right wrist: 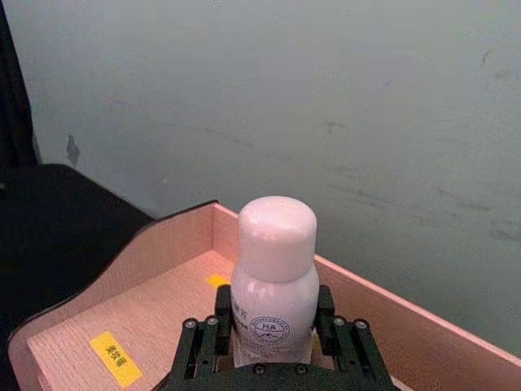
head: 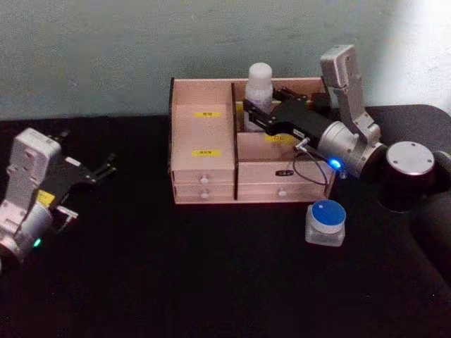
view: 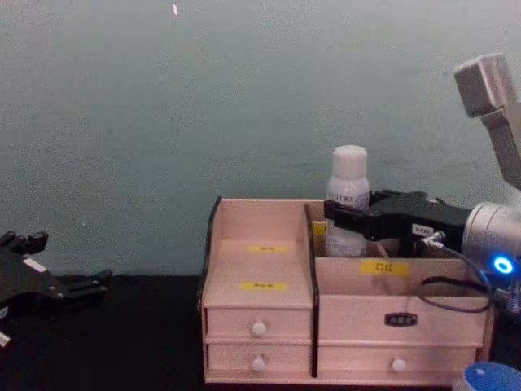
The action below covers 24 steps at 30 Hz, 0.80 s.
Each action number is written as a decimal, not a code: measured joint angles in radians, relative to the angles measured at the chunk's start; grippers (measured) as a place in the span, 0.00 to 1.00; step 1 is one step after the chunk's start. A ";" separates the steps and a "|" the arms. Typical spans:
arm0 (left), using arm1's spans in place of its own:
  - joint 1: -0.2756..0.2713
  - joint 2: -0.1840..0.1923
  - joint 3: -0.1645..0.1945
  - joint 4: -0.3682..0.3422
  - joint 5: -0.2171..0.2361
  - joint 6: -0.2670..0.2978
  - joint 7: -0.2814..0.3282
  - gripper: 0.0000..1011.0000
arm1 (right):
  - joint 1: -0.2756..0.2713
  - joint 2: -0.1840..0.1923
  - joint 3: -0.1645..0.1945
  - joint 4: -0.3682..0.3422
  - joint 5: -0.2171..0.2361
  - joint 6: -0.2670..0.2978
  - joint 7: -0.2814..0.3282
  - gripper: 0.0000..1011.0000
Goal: Pick up the facial cleanser and watermelon frost from the table and place them into the tiered storage box.
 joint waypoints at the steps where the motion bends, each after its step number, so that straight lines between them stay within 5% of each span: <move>1: 0.000 0.000 0.000 0.000 0.000 0.000 0.000 0.99 | 0.001 -0.001 0.000 0.003 0.000 0.001 0.000 0.59; 24: 0.000 0.000 0.000 0.000 0.000 0.000 0.000 0.99 | 0.010 -0.014 0.010 0.043 -0.003 0.025 0.004 0.59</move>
